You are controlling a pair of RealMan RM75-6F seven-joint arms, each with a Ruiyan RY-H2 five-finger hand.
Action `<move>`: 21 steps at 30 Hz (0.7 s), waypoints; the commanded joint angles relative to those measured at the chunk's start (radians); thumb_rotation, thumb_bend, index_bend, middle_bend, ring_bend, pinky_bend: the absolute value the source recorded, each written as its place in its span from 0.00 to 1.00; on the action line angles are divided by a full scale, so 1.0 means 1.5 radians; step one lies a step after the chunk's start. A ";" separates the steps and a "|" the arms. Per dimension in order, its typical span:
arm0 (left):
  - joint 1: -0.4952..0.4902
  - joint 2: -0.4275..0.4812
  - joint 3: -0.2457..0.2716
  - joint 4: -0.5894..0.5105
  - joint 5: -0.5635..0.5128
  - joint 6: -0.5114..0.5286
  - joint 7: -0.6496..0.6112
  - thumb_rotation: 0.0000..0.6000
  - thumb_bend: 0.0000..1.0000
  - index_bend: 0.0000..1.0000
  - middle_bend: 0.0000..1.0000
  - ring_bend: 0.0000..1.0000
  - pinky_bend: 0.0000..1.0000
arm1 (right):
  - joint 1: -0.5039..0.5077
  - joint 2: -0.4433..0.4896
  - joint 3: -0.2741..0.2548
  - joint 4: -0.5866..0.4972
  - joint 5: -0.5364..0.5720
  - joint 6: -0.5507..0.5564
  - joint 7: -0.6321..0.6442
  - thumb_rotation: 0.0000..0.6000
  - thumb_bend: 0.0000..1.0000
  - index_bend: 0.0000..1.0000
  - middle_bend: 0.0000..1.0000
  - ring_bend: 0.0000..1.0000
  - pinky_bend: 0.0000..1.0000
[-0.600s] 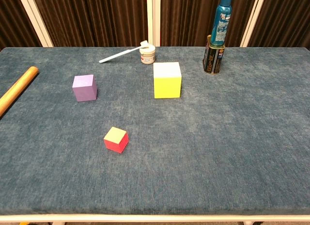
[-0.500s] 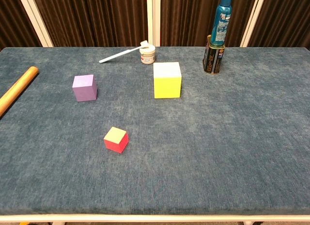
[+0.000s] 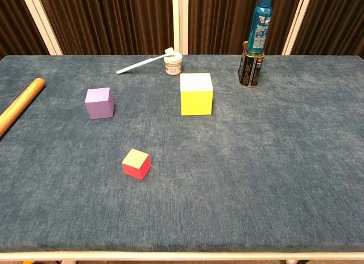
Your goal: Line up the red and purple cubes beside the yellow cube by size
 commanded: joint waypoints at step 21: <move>-0.382 -0.116 -0.137 0.178 -0.186 -0.475 -0.065 1.00 0.04 0.34 0.83 0.88 1.00 | 0.018 0.015 0.010 -0.029 0.012 -0.024 -0.043 1.00 0.26 0.00 0.08 0.00 0.08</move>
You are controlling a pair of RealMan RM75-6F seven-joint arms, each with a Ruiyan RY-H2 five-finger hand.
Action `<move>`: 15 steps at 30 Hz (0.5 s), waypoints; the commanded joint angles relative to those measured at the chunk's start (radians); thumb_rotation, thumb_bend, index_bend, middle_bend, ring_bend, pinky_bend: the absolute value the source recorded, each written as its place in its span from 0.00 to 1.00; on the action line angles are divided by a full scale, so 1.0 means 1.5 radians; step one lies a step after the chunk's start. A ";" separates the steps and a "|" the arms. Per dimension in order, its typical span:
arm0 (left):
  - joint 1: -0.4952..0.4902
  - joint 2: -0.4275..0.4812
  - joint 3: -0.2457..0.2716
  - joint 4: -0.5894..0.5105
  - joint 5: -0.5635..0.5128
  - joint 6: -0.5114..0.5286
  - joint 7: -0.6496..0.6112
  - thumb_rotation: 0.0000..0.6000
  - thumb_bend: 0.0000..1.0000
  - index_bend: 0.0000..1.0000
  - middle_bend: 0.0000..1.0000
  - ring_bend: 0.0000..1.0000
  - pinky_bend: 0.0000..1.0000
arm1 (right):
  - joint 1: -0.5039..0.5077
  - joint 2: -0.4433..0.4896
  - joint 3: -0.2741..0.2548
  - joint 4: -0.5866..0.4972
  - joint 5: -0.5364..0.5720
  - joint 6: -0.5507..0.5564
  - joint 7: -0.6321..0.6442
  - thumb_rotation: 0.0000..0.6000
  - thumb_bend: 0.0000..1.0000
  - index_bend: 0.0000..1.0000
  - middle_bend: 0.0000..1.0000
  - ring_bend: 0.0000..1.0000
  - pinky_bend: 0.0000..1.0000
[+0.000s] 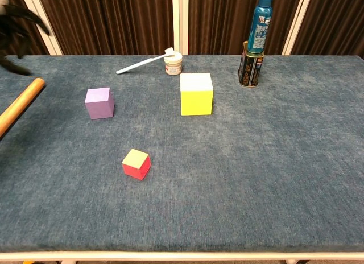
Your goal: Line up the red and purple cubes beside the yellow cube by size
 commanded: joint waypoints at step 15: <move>-0.165 -0.166 0.015 0.134 -0.305 -0.105 0.152 1.00 0.02 0.30 0.93 0.95 1.00 | -0.003 0.006 -0.001 0.005 0.010 -0.003 0.007 1.00 0.26 0.00 0.08 0.00 0.08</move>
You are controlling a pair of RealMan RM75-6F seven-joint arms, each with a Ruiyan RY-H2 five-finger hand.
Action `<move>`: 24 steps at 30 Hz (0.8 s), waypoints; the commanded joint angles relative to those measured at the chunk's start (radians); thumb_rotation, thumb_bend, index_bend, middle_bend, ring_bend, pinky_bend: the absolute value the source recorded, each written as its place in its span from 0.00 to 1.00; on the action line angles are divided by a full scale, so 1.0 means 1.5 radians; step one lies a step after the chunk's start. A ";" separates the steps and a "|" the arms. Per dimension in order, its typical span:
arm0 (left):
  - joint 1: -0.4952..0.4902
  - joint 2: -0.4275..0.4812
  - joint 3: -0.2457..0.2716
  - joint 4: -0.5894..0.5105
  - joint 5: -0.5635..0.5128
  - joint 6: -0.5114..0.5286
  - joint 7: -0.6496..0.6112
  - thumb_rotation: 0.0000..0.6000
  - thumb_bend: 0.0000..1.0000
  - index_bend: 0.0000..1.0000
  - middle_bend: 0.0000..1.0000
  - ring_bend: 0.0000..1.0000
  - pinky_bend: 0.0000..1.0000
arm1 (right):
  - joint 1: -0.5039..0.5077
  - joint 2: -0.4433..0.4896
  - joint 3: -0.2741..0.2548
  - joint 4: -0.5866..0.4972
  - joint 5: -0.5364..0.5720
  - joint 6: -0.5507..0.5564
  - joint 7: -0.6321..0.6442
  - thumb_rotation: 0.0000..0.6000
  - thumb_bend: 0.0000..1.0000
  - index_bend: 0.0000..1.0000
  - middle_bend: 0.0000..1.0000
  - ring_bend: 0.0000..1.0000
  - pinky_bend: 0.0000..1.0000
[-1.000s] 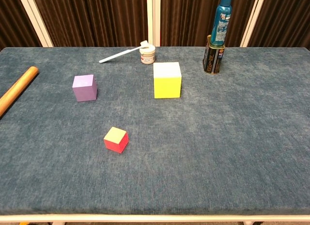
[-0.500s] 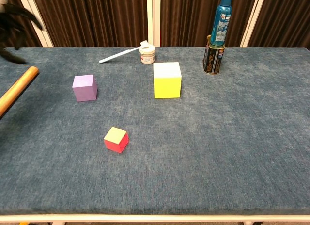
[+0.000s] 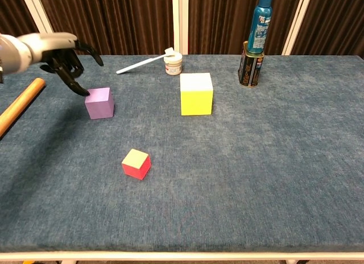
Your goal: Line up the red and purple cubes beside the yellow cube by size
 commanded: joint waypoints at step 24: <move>-0.047 -0.081 0.043 0.049 -0.155 0.056 0.094 1.00 0.17 0.54 0.98 1.00 1.00 | 0.001 -0.004 -0.002 0.014 0.005 -0.010 0.019 1.00 0.26 0.00 0.08 0.00 0.07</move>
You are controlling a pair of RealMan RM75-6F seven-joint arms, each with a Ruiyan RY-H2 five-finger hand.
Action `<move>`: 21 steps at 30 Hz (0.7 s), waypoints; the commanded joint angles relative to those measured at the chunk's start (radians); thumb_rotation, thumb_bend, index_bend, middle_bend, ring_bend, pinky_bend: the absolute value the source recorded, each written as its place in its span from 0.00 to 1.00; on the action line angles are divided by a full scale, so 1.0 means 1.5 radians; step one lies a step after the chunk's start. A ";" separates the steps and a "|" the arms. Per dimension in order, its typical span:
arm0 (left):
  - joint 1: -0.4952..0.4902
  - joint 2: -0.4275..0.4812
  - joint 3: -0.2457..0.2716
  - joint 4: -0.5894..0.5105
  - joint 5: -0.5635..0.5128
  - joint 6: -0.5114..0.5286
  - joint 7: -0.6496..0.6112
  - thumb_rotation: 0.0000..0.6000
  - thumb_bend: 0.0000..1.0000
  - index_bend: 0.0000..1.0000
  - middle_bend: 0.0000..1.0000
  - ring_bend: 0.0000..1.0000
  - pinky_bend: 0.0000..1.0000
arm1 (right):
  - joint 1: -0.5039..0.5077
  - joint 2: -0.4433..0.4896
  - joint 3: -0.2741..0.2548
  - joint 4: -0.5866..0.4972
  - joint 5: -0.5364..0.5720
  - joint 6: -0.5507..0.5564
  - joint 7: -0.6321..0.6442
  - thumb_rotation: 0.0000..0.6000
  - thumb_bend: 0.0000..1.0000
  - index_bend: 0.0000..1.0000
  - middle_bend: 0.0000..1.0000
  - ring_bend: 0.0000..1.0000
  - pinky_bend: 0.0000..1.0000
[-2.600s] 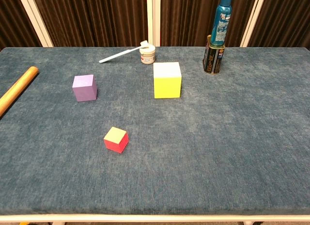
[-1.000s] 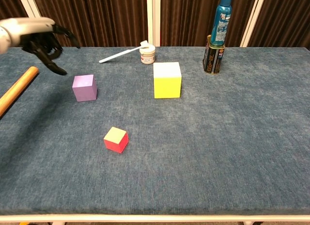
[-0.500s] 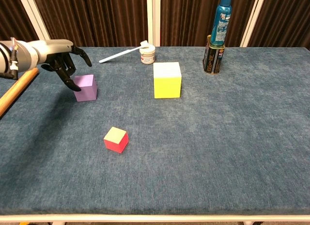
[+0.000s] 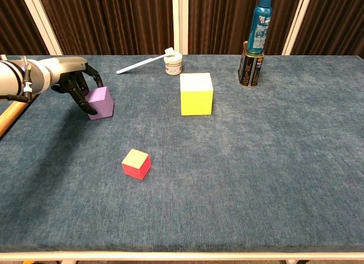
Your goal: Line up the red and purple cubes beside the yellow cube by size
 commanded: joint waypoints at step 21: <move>-0.042 -0.009 -0.027 -0.136 0.080 0.070 0.061 1.00 0.21 0.57 0.99 1.00 1.00 | -0.004 0.001 -0.004 0.001 -0.013 0.010 0.004 1.00 0.26 0.00 0.08 0.00 0.08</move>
